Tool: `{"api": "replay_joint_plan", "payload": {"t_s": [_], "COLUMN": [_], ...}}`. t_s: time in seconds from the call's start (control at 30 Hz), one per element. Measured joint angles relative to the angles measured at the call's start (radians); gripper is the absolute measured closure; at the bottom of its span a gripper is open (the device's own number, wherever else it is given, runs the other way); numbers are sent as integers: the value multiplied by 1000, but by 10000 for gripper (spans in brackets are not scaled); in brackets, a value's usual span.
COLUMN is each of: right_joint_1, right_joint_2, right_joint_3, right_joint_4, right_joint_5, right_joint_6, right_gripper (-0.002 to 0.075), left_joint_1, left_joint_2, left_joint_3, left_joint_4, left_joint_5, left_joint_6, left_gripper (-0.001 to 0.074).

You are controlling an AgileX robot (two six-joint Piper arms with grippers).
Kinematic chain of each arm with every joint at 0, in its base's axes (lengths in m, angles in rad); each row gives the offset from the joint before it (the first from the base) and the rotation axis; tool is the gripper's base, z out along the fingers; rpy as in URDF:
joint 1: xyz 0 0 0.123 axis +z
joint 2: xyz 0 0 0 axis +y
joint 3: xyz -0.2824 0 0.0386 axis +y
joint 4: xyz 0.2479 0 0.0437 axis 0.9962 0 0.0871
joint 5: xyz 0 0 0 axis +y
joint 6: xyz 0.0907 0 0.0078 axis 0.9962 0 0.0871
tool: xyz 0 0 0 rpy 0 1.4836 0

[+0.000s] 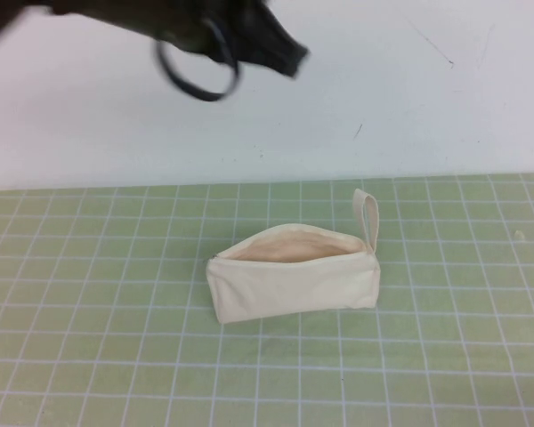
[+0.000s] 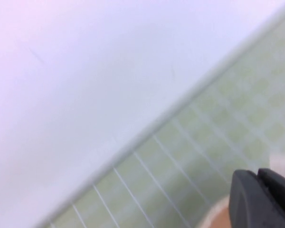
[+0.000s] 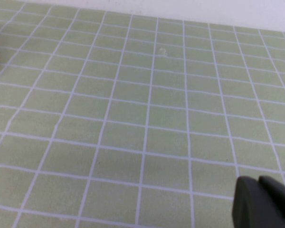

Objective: Put eraser into pencil case

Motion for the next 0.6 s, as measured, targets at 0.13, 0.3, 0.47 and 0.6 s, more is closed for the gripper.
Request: {"api": "replay_joint_plan", "payload": {"t_s": [0.13, 0.3, 0.47, 0.6], "right_joint_1": [0, 0, 0, 0], "right_joint_2": [0, 0, 0, 0], "right_joint_3": [0, 0, 0, 0], "right_joint_4": [0, 0, 0, 0], "right_joint_5": [0, 0, 0, 0], "right_joint_6": [0, 0, 0, 0], "right_gripper": [727, 727, 727, 727], "left_joint_1": [0, 0, 0, 0], "left_joint_2": [-148, -340, -483, -581], "left_joint_3": [150, 456, 746, 891], "left_joint_4": [23, 31, 88, 117], "left_joint_5": [-89, -218, -364, -382], "left_joint_6": [-38, -59, -140, -169], "left_gripper": [735, 735, 735, 735]}}
